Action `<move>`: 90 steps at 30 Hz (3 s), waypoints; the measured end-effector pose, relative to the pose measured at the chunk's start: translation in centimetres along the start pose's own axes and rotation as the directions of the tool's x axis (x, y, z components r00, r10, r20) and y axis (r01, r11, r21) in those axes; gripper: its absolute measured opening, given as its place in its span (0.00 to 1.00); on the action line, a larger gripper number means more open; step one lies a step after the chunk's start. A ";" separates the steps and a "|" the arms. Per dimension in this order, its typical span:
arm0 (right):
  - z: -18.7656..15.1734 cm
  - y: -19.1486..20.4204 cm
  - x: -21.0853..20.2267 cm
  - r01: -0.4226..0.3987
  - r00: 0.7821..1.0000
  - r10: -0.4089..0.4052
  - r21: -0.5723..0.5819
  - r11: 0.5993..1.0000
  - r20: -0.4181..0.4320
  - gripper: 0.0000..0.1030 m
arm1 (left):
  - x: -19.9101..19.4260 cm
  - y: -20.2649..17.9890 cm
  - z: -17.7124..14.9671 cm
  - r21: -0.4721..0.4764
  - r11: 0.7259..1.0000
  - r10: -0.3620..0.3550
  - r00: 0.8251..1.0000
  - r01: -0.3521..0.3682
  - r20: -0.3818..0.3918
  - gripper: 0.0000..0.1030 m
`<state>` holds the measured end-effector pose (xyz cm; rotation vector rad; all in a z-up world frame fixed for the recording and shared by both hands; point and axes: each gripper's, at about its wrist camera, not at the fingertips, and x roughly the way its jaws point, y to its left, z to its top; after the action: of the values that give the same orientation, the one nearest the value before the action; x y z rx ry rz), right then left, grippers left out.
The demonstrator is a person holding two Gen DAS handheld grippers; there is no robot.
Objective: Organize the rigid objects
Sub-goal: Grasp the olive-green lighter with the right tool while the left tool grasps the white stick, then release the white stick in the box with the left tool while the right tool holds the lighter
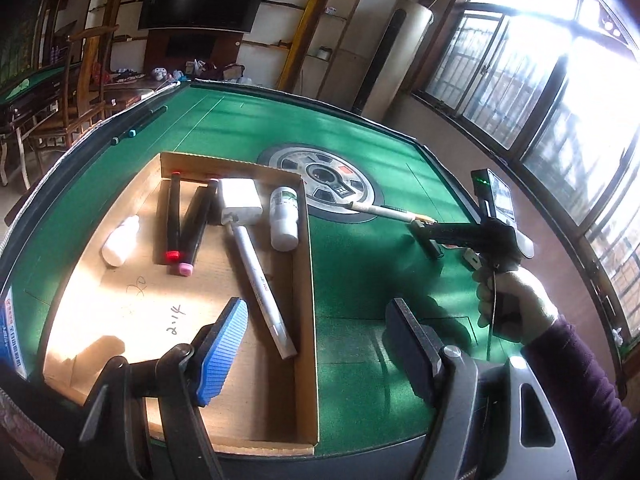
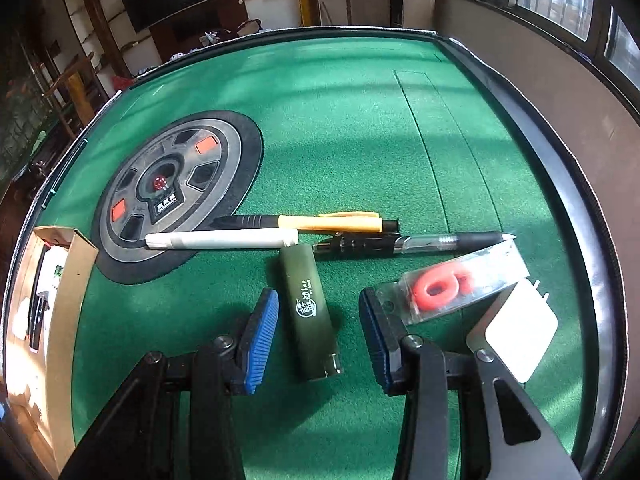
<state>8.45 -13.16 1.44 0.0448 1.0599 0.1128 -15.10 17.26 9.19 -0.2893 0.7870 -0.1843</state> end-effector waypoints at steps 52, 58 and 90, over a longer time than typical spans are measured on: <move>-5.5 -5.0 -2.6 -0.308 0.948 0.290 0.152 0.939 0.128 0.22 | 23.4 -15.8 5.0 0.548 0.836 0.141 0.960 0.014 -0.240 0.12; -5.7 -5.0 -2.6 -0.321 0.944 0.303 0.146 0.936 0.134 0.25 | 20.5 -14.3 4.6 0.467 0.883 0.075 0.970 0.042 -0.230 0.11; -6.6 0.0 -3.8 -0.101 0.992 0.102 -0.021 0.995 0.068 0.19 | 3.8 12.5 0.2 -0.094 0.969 0.209 0.960 -0.229 -0.187 0.12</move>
<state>0.84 -13.68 1.54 0.0863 0.9874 0.2114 -11.58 28.12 2.73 -0.2949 1.0006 0.0459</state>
